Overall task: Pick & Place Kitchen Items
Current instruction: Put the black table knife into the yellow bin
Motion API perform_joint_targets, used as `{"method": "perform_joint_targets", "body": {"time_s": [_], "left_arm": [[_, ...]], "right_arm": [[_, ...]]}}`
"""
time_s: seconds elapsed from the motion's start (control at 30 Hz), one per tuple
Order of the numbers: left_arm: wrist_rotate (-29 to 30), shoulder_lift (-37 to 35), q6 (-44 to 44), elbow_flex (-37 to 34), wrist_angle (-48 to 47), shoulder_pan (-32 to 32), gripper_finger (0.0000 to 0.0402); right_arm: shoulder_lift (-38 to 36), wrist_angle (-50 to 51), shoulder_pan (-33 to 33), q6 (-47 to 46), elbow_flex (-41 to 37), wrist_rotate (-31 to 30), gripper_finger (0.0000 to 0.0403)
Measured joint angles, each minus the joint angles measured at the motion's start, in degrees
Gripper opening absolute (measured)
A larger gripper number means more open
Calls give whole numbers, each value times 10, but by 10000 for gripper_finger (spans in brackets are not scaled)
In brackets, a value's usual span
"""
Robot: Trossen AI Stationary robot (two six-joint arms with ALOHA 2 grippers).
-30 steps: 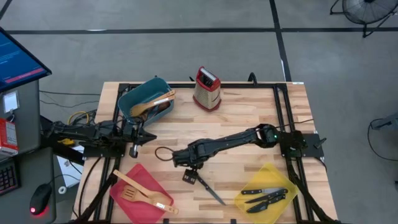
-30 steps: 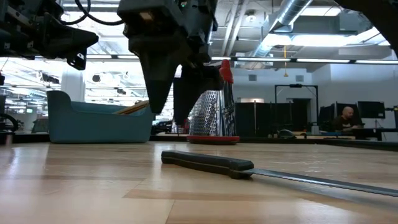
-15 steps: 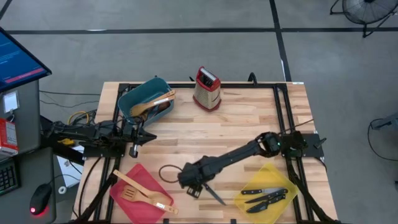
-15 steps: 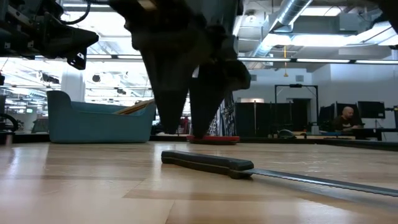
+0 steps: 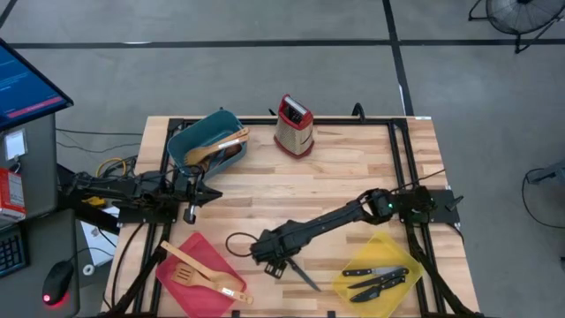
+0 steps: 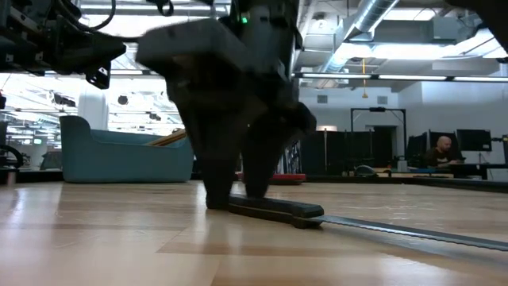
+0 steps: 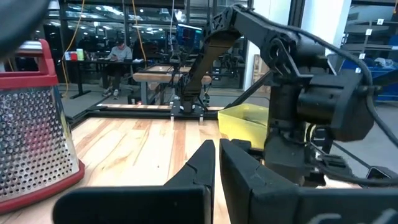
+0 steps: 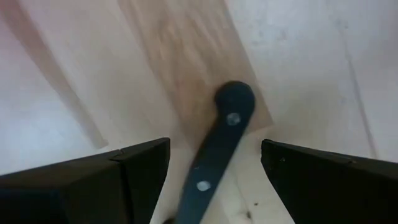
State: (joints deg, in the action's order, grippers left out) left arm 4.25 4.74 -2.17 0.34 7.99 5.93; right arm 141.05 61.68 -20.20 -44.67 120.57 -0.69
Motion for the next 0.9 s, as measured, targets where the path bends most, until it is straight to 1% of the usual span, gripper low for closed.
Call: {"method": "perform_joint_targets", "body": {"time_s": [0.07,0.17,0.23,0.3,0.67,0.8,0.9], "left_arm": [[0,1,0,0,0,0,8],[0,3,0,0,1,0,8],[0,3,0,0,1,0,8],[0,3,0,0,1,0,8],[0,3,0,0,2,0,8],[0,3,0,0,2,0,8],[0,3,0,0,3,0,8]], "right_arm": [[2,-5,2,1,2,10,260],[4,-1,0,2,2,6,258],[4,0,1,2,2,7,248],[6,0,1,2,2,6,229],[7,13,10,10,1,2,98],[7,12,15,16,1,-14,71],[4,9,16,29,1,-24,67]]}}
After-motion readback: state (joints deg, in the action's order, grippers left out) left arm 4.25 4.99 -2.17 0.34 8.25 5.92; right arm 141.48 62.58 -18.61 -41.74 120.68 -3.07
